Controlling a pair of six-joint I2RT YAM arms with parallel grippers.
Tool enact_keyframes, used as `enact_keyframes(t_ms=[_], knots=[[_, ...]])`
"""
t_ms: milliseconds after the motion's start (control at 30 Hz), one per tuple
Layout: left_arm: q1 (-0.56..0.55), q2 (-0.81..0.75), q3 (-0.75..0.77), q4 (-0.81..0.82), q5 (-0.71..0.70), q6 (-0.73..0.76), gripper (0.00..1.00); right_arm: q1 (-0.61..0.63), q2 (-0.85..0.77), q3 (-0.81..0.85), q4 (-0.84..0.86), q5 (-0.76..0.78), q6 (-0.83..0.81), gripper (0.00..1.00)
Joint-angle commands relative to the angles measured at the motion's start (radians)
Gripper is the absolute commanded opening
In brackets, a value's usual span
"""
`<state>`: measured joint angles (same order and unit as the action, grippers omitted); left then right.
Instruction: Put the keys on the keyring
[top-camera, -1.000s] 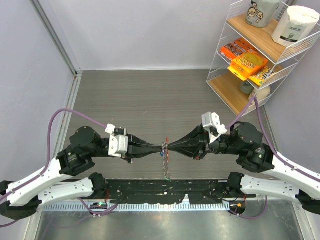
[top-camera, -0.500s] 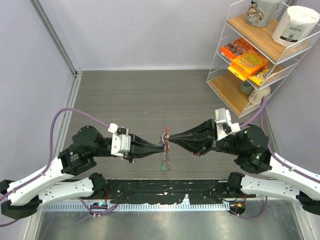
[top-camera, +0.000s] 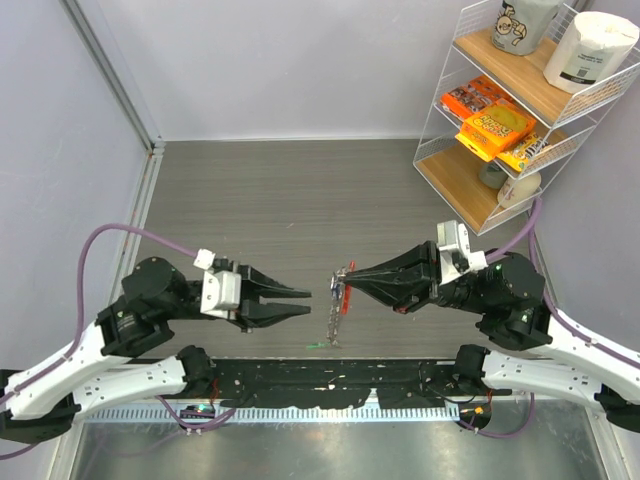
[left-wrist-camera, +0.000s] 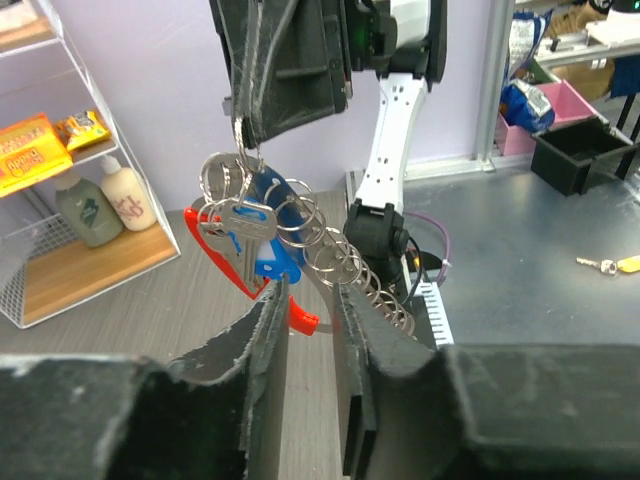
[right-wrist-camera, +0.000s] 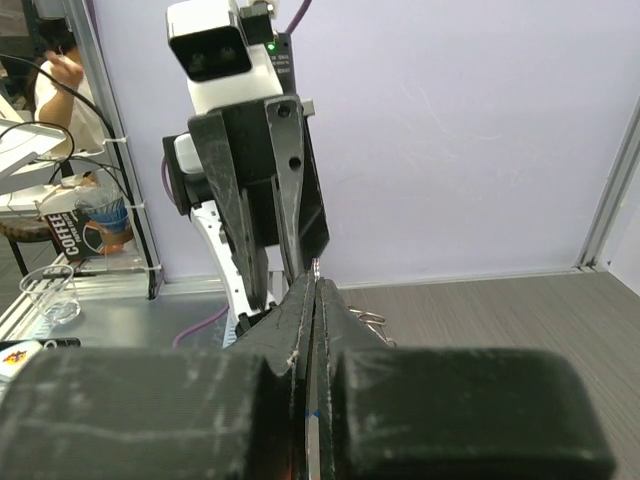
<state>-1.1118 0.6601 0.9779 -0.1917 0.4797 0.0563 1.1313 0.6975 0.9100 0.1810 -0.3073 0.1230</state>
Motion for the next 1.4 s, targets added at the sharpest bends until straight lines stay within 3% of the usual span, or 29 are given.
enact_keyframes(t_ms=[0, 167, 333, 1367], knots=[[-0.002, -0.037, 0.058, -0.02, -0.021, -0.026, 0.32, 0.004, -0.021, 0.032, -0.001, 0.013, -0.036, 0.05], [-0.002, -0.048, 0.056, 0.038, -0.035, -0.03, 0.42, 0.004, -0.013, 0.038, -0.023, -0.018, -0.046, 0.06], [-0.002, -0.004, 0.079, 0.066, -0.027, -0.05, 0.45, 0.004, 0.0, 0.046, -0.04, -0.053, -0.059, 0.05], [-0.002, 0.075, 0.068, 0.126, -0.046, -0.107, 0.4, 0.005, 0.051, 0.059, 0.092, -0.099, -0.091, 0.06]])
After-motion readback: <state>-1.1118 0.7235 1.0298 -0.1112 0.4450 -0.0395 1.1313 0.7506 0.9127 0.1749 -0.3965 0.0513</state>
